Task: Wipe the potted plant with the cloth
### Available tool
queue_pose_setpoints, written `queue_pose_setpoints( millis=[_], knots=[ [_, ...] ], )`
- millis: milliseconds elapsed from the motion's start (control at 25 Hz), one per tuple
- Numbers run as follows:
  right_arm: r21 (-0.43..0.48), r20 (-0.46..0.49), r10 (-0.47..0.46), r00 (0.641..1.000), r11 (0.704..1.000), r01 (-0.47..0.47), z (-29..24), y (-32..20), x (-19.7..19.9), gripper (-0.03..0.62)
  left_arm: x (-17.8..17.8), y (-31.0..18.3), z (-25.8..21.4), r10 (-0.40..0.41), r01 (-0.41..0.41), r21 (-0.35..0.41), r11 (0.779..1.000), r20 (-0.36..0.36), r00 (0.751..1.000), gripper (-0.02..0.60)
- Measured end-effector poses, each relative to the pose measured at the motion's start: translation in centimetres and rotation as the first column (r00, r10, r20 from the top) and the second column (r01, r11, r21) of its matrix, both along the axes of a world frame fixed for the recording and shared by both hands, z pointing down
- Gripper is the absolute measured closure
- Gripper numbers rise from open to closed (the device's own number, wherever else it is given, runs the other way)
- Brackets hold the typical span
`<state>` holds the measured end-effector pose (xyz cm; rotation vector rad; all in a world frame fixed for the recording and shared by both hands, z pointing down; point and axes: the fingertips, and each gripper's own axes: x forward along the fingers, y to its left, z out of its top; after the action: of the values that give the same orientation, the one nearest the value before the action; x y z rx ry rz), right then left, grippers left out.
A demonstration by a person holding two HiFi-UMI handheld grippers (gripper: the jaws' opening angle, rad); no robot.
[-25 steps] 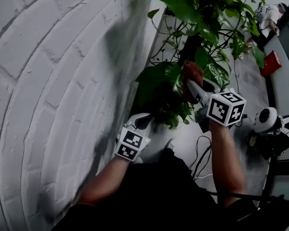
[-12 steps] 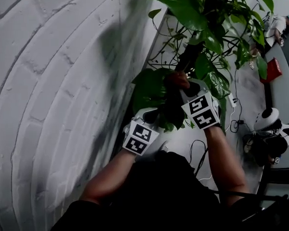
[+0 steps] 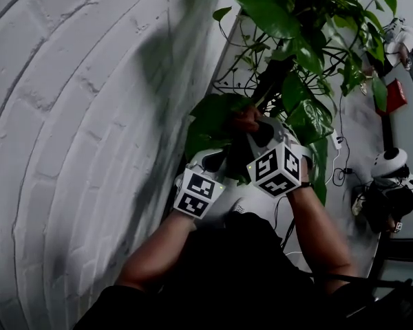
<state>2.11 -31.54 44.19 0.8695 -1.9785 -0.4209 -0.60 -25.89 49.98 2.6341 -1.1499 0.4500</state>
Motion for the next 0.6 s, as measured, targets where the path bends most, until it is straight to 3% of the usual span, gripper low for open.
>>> queue_pose_setpoints(
  millis=[600],
  knots=[
    [-0.05,-0.036,-0.059,0.998,0.997,0.057,1.5,3.8,-2.2,0.528,-0.5,0.6,-0.4,0.0,0.0,0.006,1.0,-0.016,1.0,0.565]
  ],
)
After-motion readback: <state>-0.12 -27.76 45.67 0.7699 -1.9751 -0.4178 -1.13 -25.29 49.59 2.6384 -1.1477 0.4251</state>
